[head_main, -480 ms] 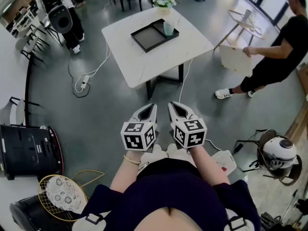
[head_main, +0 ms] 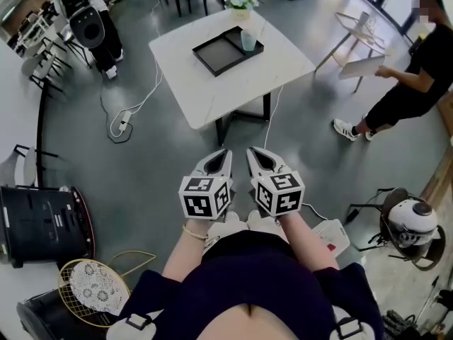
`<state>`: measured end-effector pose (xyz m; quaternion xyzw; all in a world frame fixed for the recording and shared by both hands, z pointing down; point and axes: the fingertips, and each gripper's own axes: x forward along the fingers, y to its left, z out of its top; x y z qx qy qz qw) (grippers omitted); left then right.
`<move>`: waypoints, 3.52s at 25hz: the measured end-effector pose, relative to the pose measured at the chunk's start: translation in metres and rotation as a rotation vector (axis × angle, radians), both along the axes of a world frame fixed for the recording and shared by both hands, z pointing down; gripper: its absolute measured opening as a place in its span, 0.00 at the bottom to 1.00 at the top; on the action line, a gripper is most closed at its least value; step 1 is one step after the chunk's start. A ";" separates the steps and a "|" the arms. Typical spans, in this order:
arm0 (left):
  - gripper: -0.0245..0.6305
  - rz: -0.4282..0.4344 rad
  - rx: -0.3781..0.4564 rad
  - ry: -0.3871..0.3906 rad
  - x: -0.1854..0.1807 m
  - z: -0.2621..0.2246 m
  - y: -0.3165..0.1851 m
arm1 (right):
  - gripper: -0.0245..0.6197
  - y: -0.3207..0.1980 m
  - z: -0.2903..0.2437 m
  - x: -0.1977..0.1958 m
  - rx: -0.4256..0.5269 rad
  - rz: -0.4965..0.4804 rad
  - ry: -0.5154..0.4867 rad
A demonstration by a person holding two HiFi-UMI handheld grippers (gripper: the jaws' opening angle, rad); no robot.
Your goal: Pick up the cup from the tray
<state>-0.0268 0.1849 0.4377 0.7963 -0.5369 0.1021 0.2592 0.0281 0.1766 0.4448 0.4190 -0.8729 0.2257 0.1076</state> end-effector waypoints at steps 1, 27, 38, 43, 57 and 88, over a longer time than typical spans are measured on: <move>0.05 0.001 0.000 0.000 -0.001 0.000 -0.001 | 0.05 -0.001 0.000 -0.001 0.000 0.002 0.000; 0.05 0.042 -0.023 0.012 -0.050 0.019 -0.033 | 0.05 -0.023 0.017 -0.058 -0.037 0.006 -0.018; 0.05 0.013 -0.038 0.003 -0.057 0.030 -0.083 | 0.05 -0.075 0.026 -0.061 -0.050 -0.008 0.008; 0.05 -0.008 -0.030 0.005 -0.054 0.034 -0.120 | 0.05 -0.115 0.029 -0.059 -0.037 -0.033 0.018; 0.05 -0.086 -0.054 -0.016 -0.042 0.035 -0.246 | 0.05 -0.250 0.029 -0.036 -0.042 -0.080 0.065; 0.05 -0.157 -0.091 -0.030 -0.033 0.052 -0.405 | 0.05 -0.419 0.046 -0.037 -0.066 -0.139 0.070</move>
